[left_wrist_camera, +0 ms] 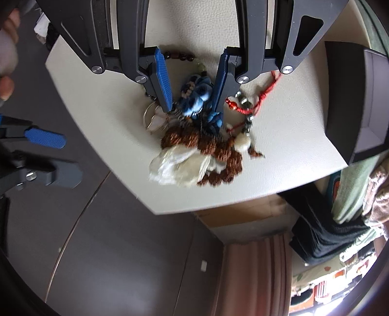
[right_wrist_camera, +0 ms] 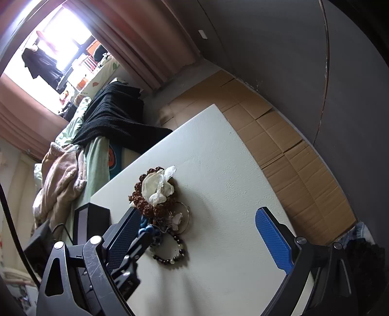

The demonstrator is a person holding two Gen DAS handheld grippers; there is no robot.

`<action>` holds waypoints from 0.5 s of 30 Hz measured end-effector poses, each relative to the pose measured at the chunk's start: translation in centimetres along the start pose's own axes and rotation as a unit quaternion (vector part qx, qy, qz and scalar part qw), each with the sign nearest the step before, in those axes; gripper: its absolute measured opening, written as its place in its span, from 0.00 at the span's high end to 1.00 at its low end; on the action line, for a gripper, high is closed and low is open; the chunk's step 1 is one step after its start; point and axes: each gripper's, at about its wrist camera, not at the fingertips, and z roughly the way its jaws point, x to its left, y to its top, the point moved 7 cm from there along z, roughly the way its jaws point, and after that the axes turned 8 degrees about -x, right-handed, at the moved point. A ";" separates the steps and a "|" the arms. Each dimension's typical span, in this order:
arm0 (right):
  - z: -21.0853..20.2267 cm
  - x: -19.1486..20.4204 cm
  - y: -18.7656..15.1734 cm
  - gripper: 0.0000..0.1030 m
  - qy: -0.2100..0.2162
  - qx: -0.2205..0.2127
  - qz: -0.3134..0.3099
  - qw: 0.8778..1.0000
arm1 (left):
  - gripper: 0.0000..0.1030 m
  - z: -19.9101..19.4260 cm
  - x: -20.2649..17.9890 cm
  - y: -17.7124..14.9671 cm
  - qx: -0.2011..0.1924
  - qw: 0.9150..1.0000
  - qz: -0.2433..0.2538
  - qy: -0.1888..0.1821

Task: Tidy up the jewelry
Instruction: 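Lower the left tool onto the blue beaded bracelet and close it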

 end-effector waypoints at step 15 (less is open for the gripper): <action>2.8 1.5 -3.4 0.43 0.007 0.072 -0.037 0.997 | 0.92 -3.9 2.0 1.1 -0.035 0.998 -0.046 -0.018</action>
